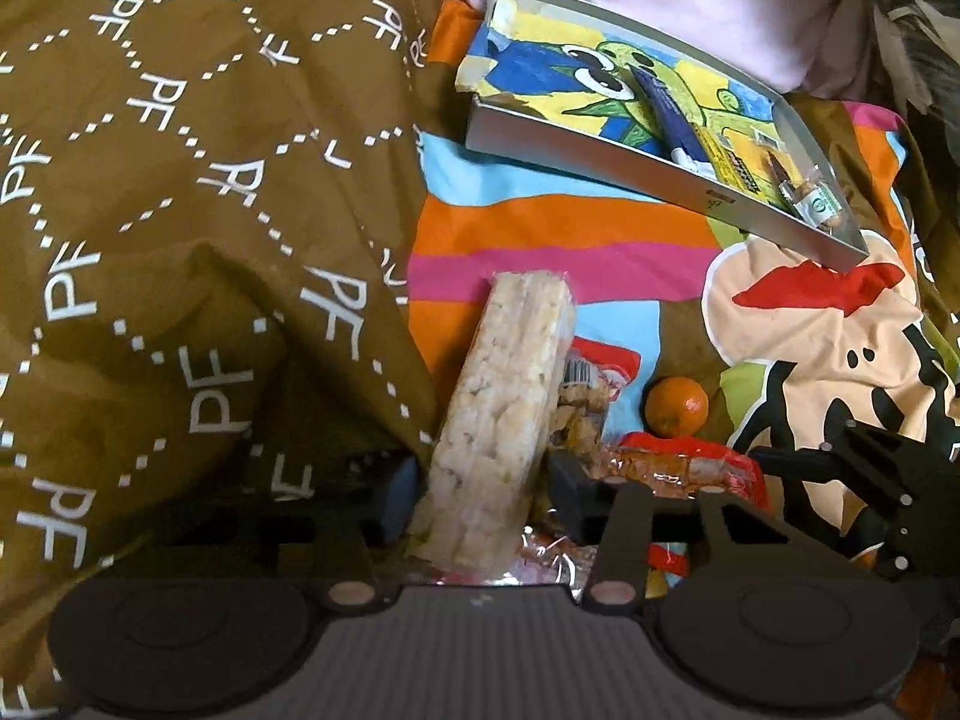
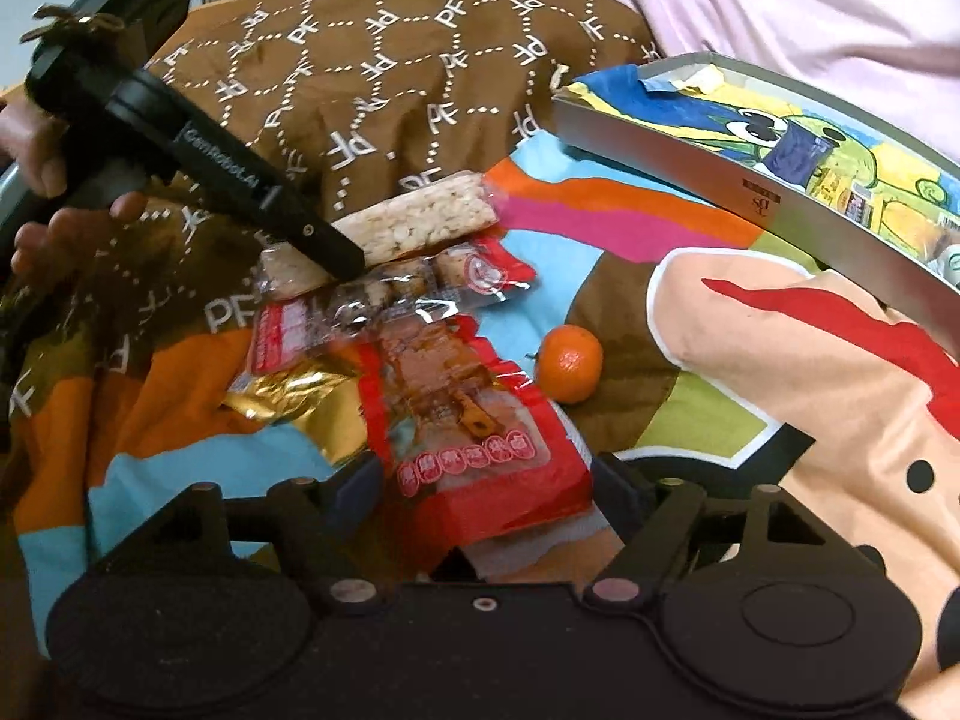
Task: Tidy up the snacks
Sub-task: 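Grasp the white rice cracker bar with the left tool while the right tool grasps the red meat snack pack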
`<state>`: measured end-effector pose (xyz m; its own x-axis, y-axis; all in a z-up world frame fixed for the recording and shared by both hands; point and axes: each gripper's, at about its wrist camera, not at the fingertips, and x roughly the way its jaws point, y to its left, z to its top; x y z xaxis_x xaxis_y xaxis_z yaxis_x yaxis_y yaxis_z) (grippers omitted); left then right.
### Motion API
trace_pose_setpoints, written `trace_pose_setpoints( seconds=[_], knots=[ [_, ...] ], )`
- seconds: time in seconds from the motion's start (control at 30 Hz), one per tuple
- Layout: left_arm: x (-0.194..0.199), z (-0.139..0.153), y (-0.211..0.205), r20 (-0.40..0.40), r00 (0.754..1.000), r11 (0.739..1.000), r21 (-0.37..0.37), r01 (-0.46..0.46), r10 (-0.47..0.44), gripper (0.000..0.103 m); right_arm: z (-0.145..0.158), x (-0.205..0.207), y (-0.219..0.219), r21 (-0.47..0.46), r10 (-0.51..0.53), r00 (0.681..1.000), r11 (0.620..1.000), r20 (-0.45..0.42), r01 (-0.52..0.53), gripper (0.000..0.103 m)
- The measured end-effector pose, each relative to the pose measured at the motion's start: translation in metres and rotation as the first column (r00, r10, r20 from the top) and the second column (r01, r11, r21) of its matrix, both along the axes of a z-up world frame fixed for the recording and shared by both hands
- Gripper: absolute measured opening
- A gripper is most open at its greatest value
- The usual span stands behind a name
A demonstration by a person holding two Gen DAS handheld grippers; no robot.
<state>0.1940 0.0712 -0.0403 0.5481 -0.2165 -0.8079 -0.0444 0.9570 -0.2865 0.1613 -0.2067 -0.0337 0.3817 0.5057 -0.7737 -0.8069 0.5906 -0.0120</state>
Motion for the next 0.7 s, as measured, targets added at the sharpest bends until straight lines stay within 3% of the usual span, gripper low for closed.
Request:
trace_pose_setpoints(
  seconds=[0.3, 0.47, 0.7],
  knots=[
    [-0.007, 0.001, -0.009, -0.011, 0.999, 0.999, -0.023, 0.032, -0.032, 0.047, 0.015, -0.027, -0.001, -0.014, 0.070, 0.998, 0.997, -0.007, -0.070, 0.083],
    [-0.003, -0.001, -0.017, -0.005, 1.000, 1.000, -0.005, 0.029, -0.029, 0.054, 0.013, -0.023, 0.004, -0.004, 0.002, 0.997, 1.000, 0.078, -0.002, 0.090],
    [0.013, -0.003, -0.030, -0.027, 0.995, 0.993, 0.061, 0.097, -0.096, 0.061, -0.003, -0.014, 0.014, 0.013, -0.011, 1.000, 1.000, 0.018, 0.011, 0.089]
  ],
)
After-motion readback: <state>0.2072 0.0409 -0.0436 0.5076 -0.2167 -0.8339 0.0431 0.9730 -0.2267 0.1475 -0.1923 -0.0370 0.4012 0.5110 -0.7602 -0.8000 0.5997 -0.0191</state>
